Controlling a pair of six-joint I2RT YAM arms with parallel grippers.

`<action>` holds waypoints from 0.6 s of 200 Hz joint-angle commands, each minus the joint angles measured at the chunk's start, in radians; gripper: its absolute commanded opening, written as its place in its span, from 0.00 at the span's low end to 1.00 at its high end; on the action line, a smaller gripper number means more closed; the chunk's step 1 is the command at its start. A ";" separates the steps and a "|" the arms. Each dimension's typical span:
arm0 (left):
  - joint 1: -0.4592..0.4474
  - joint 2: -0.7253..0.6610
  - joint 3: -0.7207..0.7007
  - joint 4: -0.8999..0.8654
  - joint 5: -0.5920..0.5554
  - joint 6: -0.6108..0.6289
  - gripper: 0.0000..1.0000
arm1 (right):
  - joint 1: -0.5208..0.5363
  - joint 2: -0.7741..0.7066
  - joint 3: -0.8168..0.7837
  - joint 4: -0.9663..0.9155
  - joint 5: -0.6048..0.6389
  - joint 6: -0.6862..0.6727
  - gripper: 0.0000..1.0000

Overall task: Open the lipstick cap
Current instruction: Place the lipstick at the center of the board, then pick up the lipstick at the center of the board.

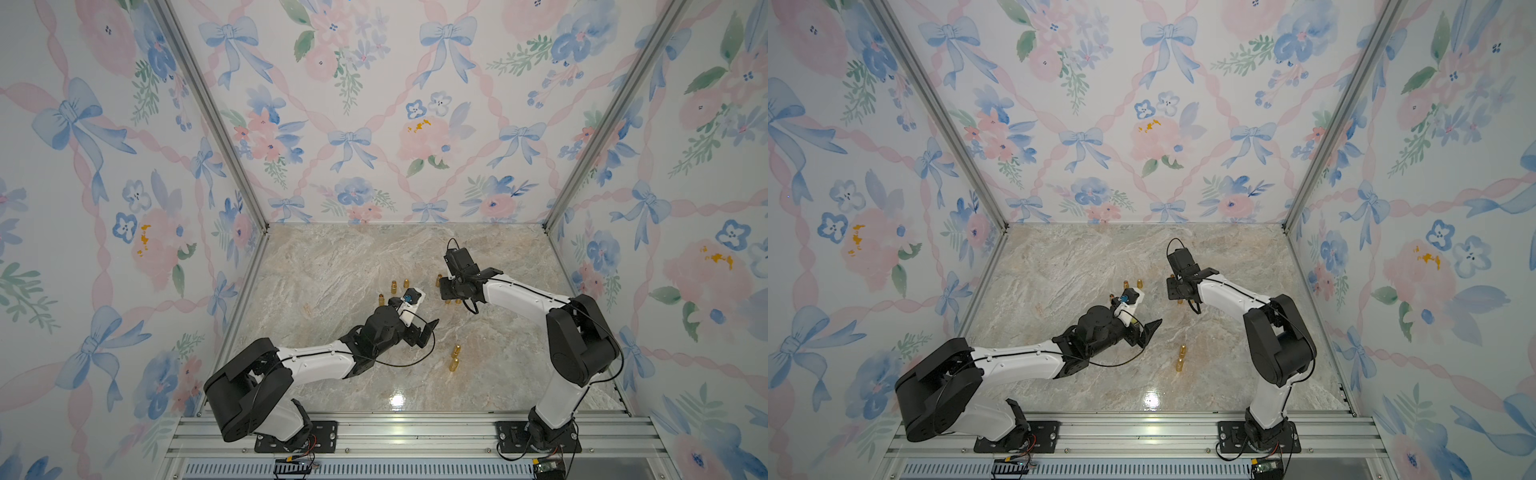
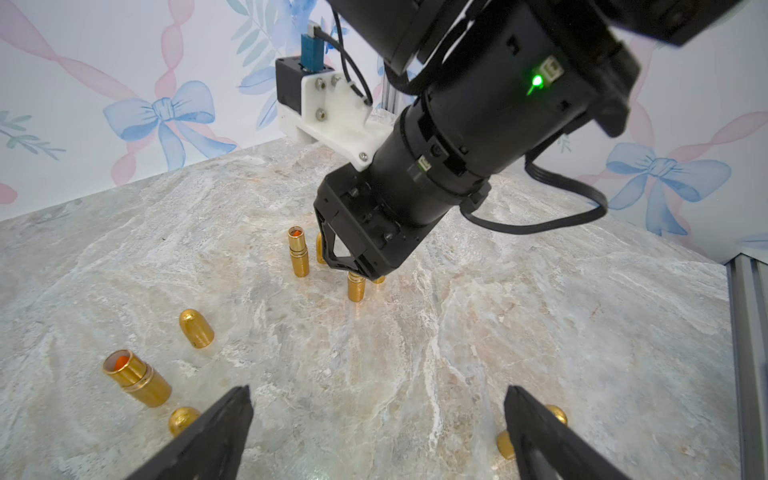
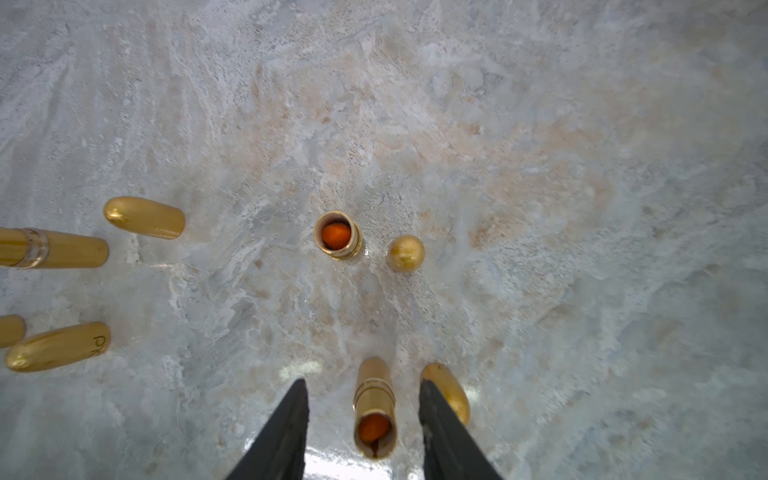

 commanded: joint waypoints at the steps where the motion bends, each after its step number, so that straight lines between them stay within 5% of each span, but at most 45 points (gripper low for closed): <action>1: -0.003 -0.035 -0.022 -0.010 0.014 0.009 0.98 | 0.020 -0.072 0.040 -0.149 -0.003 0.028 0.49; 75: -0.023 -0.077 -0.056 -0.078 0.056 -0.016 0.98 | 0.121 -0.236 0.002 -0.500 0.008 0.182 0.58; 120: -0.046 -0.085 -0.073 -0.119 0.077 -0.013 0.98 | 0.190 -0.311 -0.103 -0.500 -0.031 0.315 0.59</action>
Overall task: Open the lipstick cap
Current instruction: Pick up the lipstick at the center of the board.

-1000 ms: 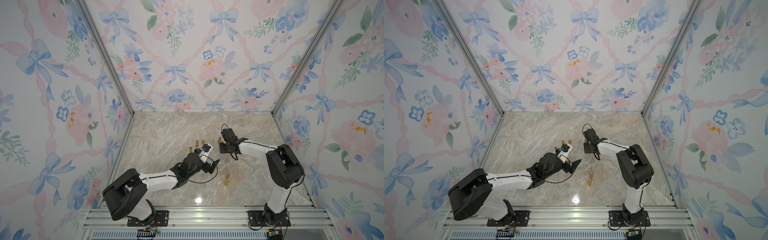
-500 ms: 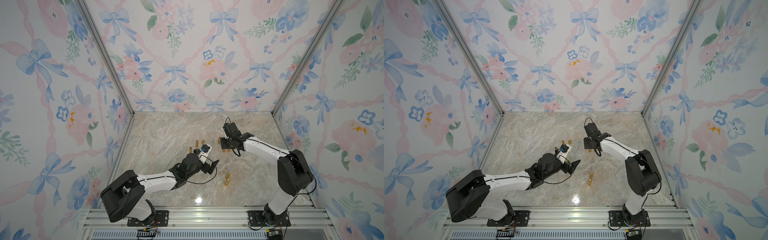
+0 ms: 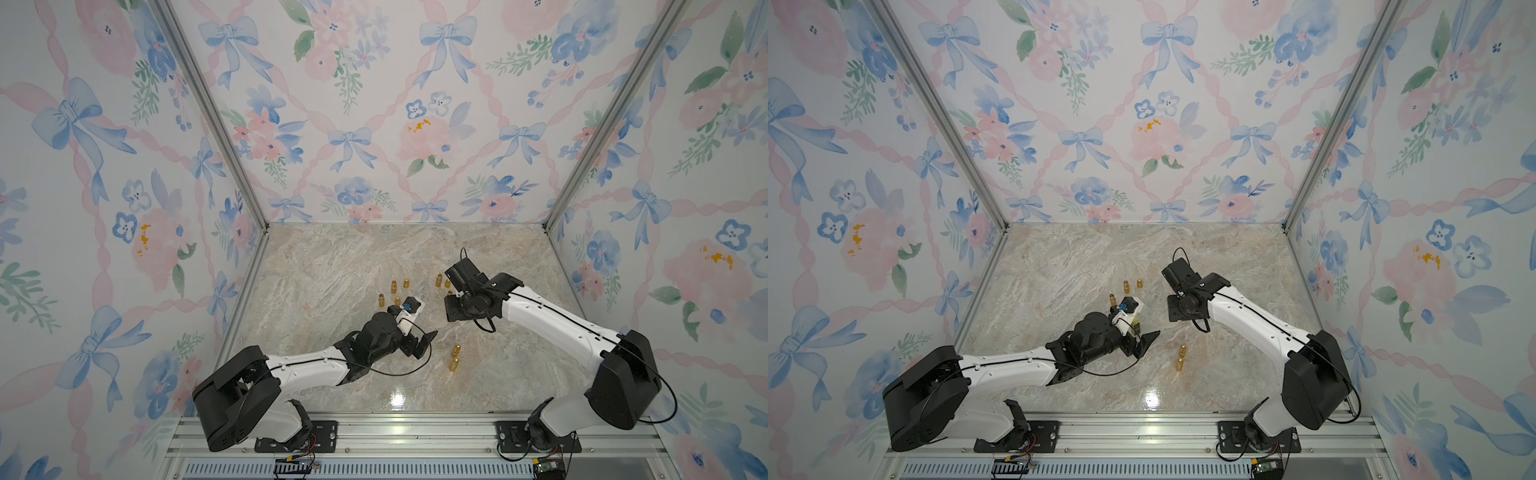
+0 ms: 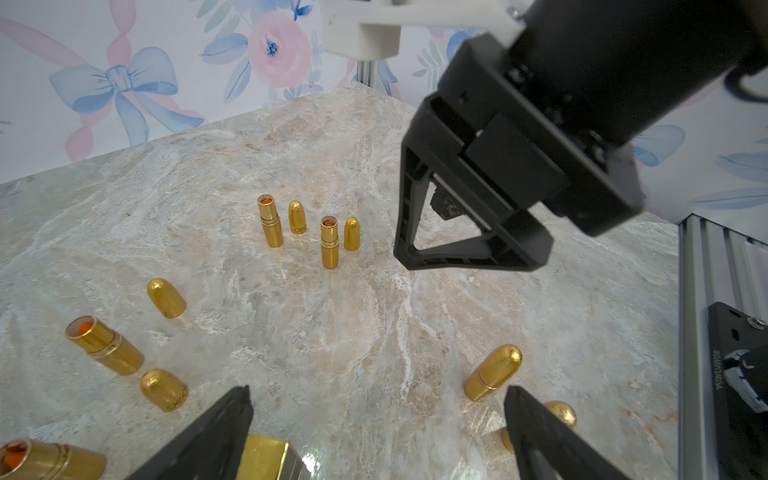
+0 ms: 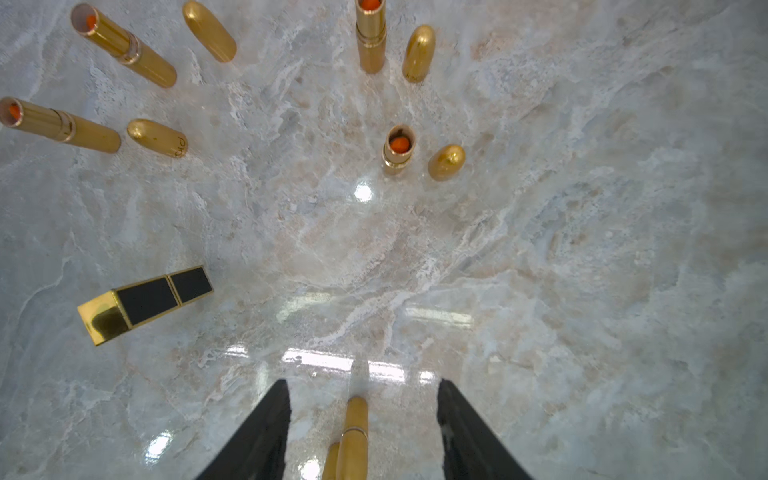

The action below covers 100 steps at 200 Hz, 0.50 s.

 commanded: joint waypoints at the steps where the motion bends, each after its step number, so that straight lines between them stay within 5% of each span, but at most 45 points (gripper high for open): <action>1: -0.012 -0.018 -0.022 -0.039 0.032 -0.008 0.98 | 0.026 -0.042 -0.064 -0.053 -0.030 0.110 0.59; 100: -0.038 -0.011 -0.028 -0.051 0.033 0.007 0.98 | 0.093 -0.035 -0.222 0.046 -0.061 0.319 0.51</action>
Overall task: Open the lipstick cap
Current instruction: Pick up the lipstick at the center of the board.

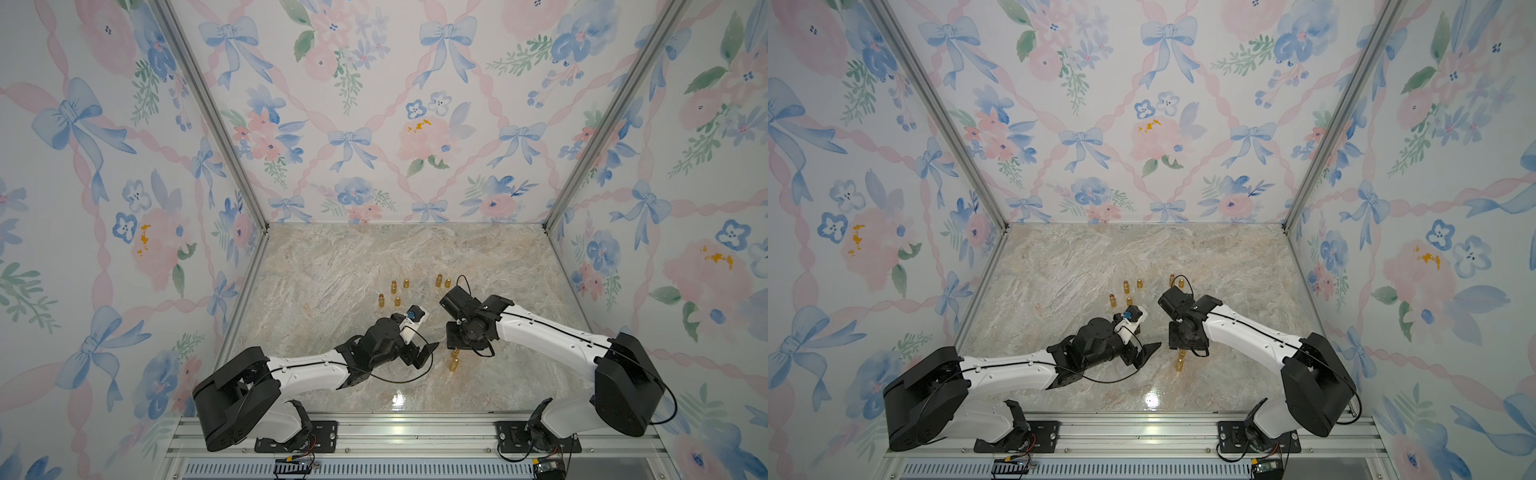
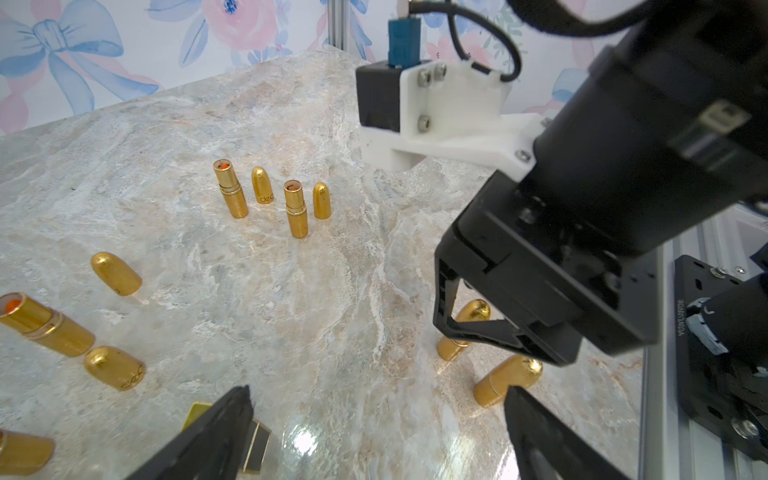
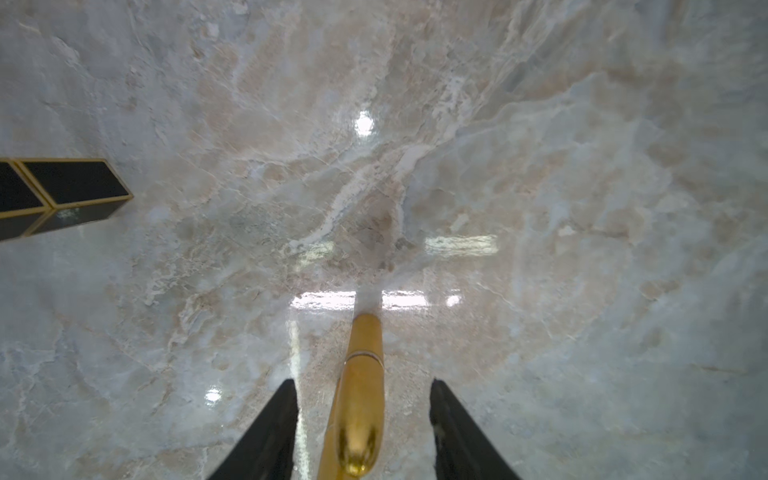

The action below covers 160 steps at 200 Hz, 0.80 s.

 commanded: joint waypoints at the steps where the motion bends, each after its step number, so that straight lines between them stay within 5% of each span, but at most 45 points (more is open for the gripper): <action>1: -0.006 -0.010 -0.015 -0.008 0.007 0.007 0.98 | 0.016 -0.011 -0.026 0.028 0.006 0.071 0.51; 160: -0.006 -0.004 -0.019 -0.011 -0.023 0.011 0.98 | 0.025 0.065 -0.085 0.108 0.010 0.113 0.31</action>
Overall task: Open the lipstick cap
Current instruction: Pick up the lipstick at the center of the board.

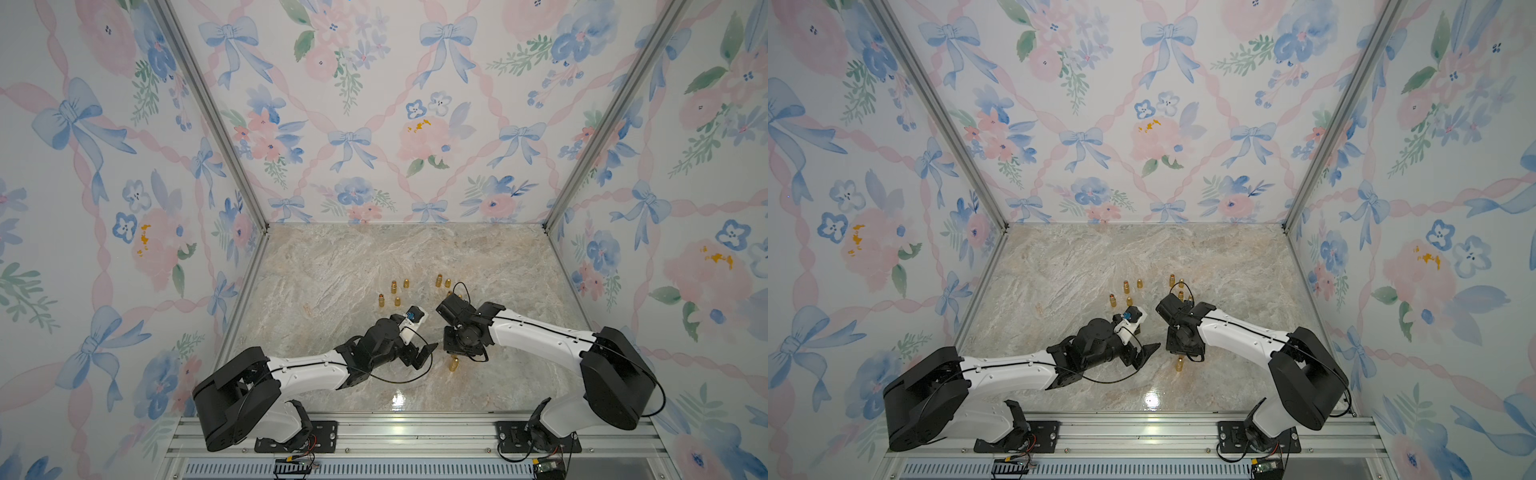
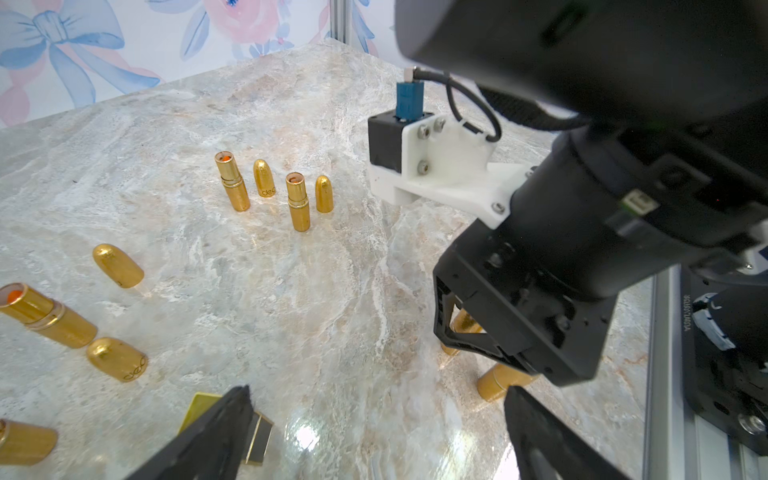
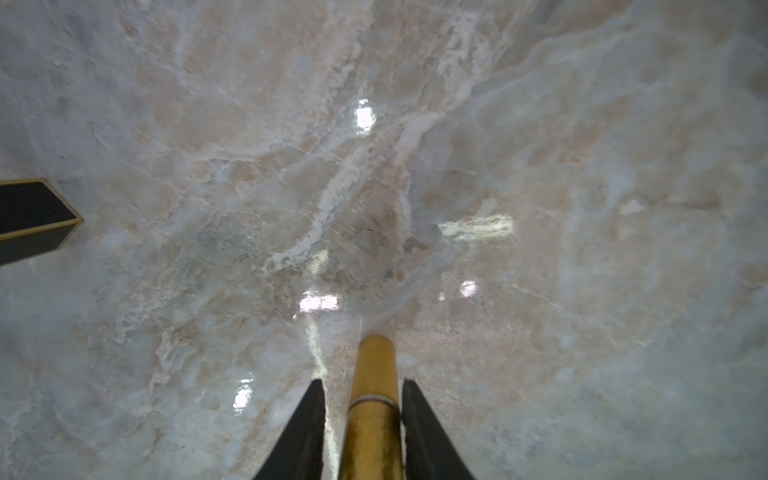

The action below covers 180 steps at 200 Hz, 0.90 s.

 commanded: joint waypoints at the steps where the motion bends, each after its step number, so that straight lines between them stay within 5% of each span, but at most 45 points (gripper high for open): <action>1: -0.006 -0.004 -0.013 -0.007 -0.020 0.011 0.98 | 0.008 0.016 -0.022 0.005 0.021 0.010 0.31; 98: -0.006 -0.006 -0.009 -0.006 -0.045 0.018 0.98 | 0.001 0.026 -0.007 0.020 0.027 -0.016 0.19; 180: -0.003 -0.021 0.028 -0.005 -0.052 0.114 0.97 | -0.049 -0.052 0.163 -0.117 -0.004 -0.186 0.19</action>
